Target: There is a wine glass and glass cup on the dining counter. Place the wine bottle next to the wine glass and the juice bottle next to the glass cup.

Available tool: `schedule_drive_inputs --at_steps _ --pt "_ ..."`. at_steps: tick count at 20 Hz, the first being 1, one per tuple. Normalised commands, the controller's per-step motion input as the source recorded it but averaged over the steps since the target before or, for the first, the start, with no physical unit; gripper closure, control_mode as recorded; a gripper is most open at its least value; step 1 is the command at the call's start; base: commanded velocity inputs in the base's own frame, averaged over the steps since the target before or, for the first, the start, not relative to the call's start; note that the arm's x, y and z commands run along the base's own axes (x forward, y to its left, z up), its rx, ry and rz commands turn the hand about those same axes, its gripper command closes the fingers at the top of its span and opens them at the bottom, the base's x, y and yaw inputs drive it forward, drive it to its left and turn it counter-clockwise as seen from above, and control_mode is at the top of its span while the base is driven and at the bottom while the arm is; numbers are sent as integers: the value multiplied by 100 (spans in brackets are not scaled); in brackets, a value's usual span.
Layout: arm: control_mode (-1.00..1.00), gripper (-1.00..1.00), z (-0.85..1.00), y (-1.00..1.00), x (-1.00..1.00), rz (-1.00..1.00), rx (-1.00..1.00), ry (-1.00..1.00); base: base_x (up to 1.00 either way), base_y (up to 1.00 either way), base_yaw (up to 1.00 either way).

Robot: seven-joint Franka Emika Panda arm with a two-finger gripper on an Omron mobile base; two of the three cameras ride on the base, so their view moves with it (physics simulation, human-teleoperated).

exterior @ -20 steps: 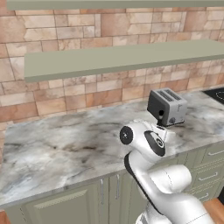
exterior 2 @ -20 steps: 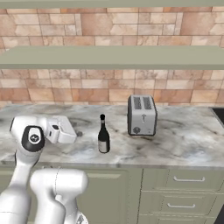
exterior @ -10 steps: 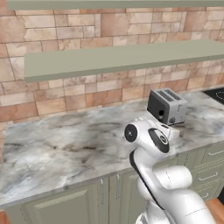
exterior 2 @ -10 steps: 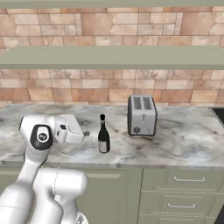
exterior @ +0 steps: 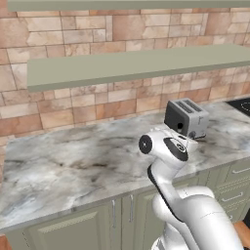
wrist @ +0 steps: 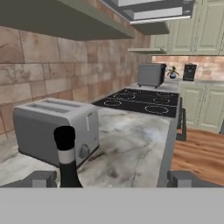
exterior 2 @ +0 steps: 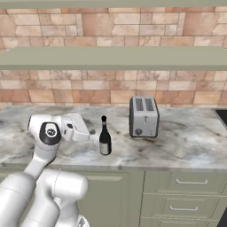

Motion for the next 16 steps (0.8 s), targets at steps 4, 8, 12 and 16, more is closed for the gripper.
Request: schedule_drive_inputs --at_steps 4,8,12,16 --pt "-100 -100 -5 -4 15 -2 0 -1 0 0 0" --pt "-100 -100 -9 -7 17 -2 0 -1 0 0 0" --pt "-100 -100 -11 -12 3 -3 -1 -1 0 0 0" --pt "-100 -100 -12 -8 0 -3 0 0 0 0 0"
